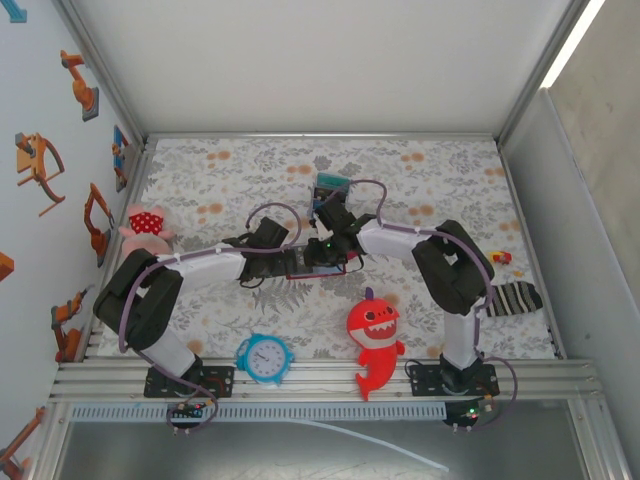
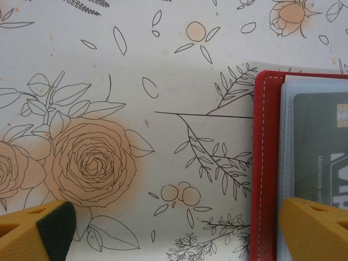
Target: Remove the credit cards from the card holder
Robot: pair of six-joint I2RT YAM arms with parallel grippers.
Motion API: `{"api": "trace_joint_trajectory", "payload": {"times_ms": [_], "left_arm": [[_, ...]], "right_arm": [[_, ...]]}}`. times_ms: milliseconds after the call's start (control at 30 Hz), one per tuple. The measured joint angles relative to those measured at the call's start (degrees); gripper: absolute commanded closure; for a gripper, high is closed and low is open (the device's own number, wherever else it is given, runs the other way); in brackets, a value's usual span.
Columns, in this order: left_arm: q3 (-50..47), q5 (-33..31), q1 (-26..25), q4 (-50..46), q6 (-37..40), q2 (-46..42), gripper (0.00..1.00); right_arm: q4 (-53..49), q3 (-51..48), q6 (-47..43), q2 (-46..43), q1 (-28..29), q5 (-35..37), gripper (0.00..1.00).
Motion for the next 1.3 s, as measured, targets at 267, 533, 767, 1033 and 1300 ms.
{"api": "trace_joint_trajectory", "payload": {"times_ms": [267,533,767,1033,1300], "left_arm": [[0.02,-0.44,-0.22,-0.07,0.22,0.15,0.03],[0.02,-0.63,-0.31,-0.11,0.24,0.26,0.03],[0.09,-0.79,-0.33,-0.15,0.24,0.39,0.03],[0.13,-0.57,-0.44,-0.2,0.22,0.09,0.03],[0.5,1.03,-0.2,-0.35,0.22,-0.72,0.03]], "right_arm": [[0.07,0.0,0.57,1.31,-0.42,-0.13,0.8],[0.31,-0.02,1.88,1.31,-0.68,-0.28,0.79],[0.46,-0.17,2.73,1.22,-0.76,-0.22,0.79],[0.22,-1.33,2.75,-0.37,-0.87,0.35,0.79],[0.22,-1.53,2.73,-1.29,-0.87,0.66,0.8]]}}
